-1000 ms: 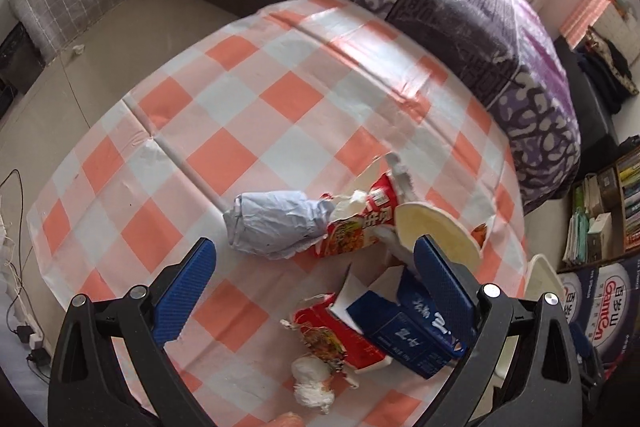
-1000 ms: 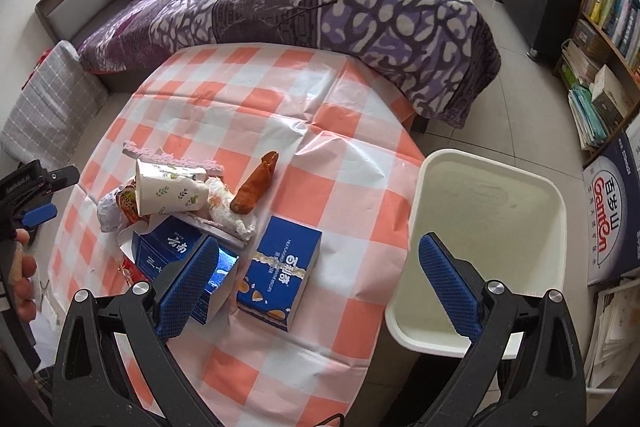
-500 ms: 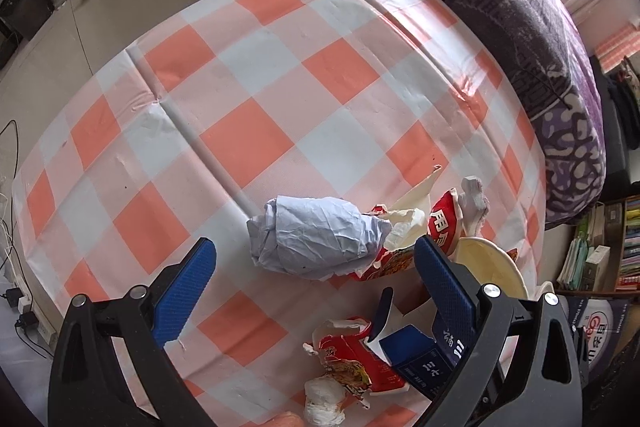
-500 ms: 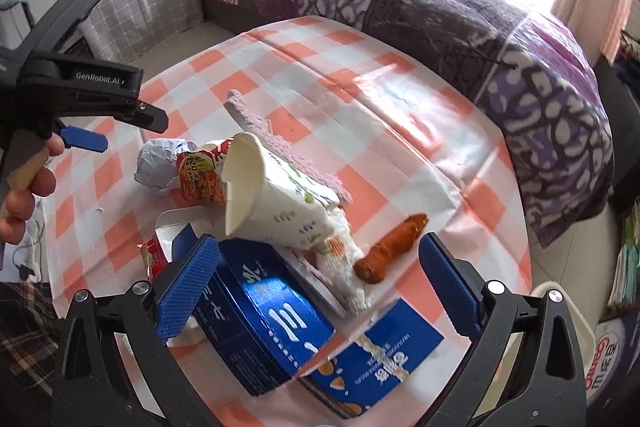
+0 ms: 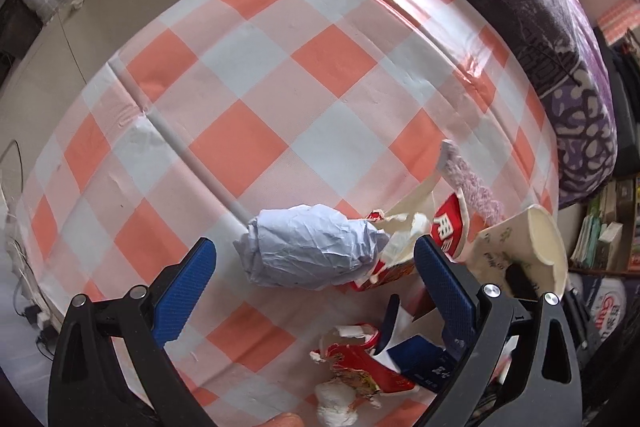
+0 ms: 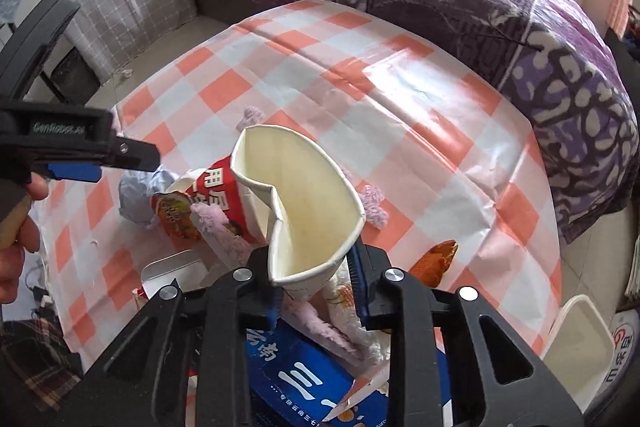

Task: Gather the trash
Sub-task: 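Grasp the crumpled white bag with the left tool while the right tool carries the cup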

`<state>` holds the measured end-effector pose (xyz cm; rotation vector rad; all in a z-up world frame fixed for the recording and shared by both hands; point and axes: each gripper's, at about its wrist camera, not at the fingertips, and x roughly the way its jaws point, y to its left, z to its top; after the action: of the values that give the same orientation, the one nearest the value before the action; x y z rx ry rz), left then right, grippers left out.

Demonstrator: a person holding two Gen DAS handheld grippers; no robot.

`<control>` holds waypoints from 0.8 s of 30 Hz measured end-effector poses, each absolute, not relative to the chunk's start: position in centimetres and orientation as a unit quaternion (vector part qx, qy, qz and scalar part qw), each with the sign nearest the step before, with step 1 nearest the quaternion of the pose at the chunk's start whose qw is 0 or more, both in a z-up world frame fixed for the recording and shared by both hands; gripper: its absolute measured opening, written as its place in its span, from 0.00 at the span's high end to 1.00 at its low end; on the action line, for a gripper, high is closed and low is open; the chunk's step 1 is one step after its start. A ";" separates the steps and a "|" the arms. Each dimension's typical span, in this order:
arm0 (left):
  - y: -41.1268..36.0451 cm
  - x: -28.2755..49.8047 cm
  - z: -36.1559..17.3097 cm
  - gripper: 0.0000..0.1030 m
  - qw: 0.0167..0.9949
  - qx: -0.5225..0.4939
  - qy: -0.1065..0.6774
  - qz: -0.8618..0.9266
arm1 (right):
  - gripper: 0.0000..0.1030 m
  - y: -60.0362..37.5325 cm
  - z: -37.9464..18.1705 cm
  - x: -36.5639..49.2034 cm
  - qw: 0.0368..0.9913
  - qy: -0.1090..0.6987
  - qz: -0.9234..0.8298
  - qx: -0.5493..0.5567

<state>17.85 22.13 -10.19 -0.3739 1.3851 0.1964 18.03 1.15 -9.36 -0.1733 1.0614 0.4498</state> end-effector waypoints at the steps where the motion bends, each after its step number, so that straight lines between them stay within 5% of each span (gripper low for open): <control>1: 21.7 17.8 -10.1 0.07 0.750 -0.144 0.640 0.083 | 0.75 0.5 -9.3 18.2 0.835 0.506 0.206 -0.066; 17: 16.4 18.1 -15.7 0.07 0.746 0.115 0.656 0.028 | 0.75 -2.2 -9.5 19.5 0.825 0.523 0.213 -0.018; 20: 17.3 18.6 -16.2 0.43 0.738 0.089 0.668 0.025 | 0.75 -1.8 -9.6 19.4 0.825 0.521 0.219 -0.015; 24: 19.1 18.9 -14.9 0.45 0.753 0.045 0.655 0.031 | 0.75 -1.3 -8.7 18.8 0.833 0.504 0.227 -0.015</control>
<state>18.85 19.09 -14.86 0.0982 1.4302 0.0676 18.77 -1.27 -8.70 -0.0315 1.0691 0.4810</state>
